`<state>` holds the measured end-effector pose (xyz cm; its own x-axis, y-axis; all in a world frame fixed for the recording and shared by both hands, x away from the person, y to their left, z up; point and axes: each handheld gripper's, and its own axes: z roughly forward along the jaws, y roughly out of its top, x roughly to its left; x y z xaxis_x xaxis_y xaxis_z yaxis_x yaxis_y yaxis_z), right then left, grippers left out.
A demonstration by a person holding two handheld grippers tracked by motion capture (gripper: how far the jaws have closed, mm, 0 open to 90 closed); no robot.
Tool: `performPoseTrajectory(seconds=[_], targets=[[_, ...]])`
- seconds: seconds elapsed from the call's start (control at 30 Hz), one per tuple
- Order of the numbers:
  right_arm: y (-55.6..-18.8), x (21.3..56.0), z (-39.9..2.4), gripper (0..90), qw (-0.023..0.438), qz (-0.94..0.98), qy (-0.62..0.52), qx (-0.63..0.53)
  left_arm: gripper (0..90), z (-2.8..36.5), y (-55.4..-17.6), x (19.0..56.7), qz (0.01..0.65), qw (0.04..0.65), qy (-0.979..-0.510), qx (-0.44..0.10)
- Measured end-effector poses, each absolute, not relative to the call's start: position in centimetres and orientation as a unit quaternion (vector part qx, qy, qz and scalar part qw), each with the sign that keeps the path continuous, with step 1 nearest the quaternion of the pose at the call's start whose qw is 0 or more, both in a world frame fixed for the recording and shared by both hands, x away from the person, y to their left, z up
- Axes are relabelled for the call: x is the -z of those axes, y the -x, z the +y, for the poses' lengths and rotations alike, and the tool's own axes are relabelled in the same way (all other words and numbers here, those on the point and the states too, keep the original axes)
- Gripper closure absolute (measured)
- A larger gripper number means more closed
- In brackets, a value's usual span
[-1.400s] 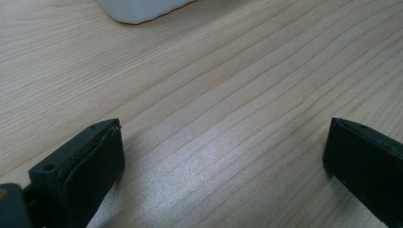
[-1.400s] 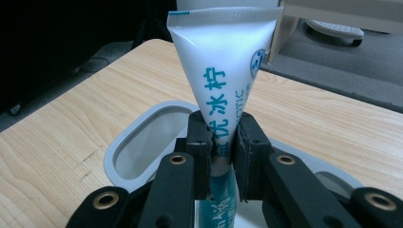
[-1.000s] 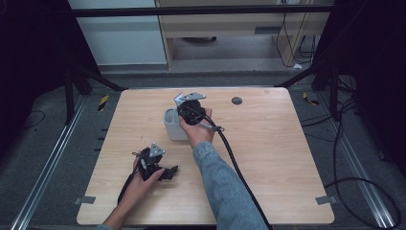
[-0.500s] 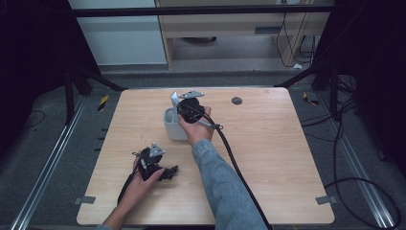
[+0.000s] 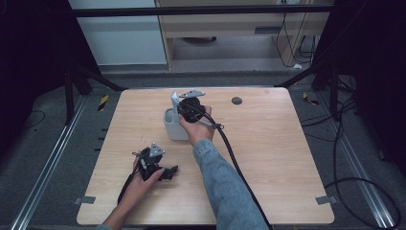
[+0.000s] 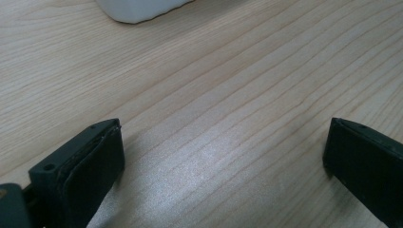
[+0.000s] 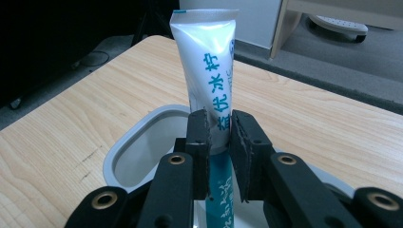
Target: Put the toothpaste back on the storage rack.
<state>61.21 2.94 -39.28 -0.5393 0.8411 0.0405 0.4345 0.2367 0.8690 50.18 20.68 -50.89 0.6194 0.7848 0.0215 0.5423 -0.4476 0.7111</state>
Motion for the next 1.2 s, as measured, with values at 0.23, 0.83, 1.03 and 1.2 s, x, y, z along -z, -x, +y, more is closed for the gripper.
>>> performPoseTrajectory(seconds=[0.23, 0.83, 1.03, 1.2], targets=[[-61.1, 39.0, 2.7, 75.7, 0.226, 0.756, -0.42, -0.448, 0.0, 20.7, -50.2, 50.9, 0.399, 0.343, -0.832, -0.177], [-60.1, 37.6, 1.0, 66.0, 0.229, 0.755, -0.416, -0.452, 0.0, 20.7, -50.2, 50.9, 0.399, 0.343, -0.832, -0.177], [-59.9, 37.3, 0.0, 58.7, 0.228, 0.754, -0.42, -0.451, 0.0, 20.6, -50.2, 50.9, 0.399, 0.343, -0.832, -0.177], [-59.6, 36.7, -0.7, 52.5, 0.229, 0.752, -0.422, -0.451, 0.0, 20.6, -50.2, 50.9, 0.399, 0.343, -0.832, -0.177]])
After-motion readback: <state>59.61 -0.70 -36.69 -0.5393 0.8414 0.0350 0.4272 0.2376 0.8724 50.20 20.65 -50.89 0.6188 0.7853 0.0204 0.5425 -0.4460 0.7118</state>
